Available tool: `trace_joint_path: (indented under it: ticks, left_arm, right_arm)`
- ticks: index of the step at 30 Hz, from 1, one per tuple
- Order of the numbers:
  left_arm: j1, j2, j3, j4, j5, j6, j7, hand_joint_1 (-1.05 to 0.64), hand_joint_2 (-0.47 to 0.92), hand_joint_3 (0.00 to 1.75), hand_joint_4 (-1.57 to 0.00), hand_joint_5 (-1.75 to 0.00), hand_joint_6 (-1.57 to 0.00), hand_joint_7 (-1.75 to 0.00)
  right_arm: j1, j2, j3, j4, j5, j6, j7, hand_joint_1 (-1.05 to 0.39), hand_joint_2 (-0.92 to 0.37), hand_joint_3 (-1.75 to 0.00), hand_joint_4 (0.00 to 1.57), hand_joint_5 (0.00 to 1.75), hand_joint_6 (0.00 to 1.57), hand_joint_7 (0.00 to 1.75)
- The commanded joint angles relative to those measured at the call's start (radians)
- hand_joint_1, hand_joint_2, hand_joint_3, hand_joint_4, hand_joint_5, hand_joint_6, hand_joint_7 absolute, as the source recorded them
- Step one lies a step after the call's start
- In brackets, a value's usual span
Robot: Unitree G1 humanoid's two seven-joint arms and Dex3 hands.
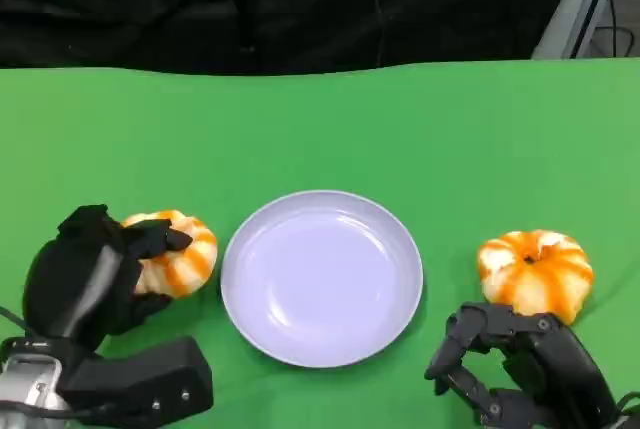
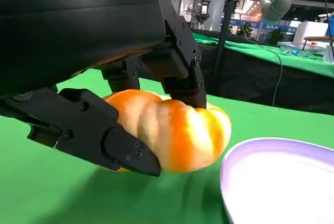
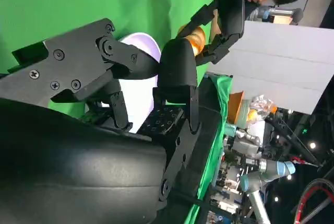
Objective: Grasp the bread from the table and place it into the plate.
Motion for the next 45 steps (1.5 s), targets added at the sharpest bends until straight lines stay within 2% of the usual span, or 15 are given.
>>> trace_joint_path:
  ticks: [1, 36, 45]
  left_arm:
    - [0.014, 0.024, 0.009, -0.013, 0.01, 0.005, -0.009, -0.04, 0.92, 0.02, -0.61, -1.45, -1.01, -0.55]
    - [0.014, 0.024, 0.012, -0.014, 0.014, 0.003, -0.008, -0.04, 0.92, 0.01, -0.61, -1.45, -1.01, -0.56]
    - [0.042, 0.034, 0.027, -0.087, 0.018, 0.023, -0.021, -0.03, 0.92, 0.01, -0.65, -1.4, -1.03, -0.54]
  right_arm:
    - [-0.004, -0.009, -0.01, 0.001, 0.009, -0.005, -0.003, -0.11, -0.69, -0.75, 0.76, 1.5, 0.86, 1.07]
    - [-0.005, -0.009, -0.01, 0.001, 0.011, -0.002, -0.002, -0.11, -0.7, -0.73, 0.76, 1.49, 0.87, 1.06]
    - [-0.01, -0.007, -0.011, 0.008, 0.009, -0.008, -0.002, -0.11, -0.7, -0.74, 0.76, 1.49, 0.86, 1.08]
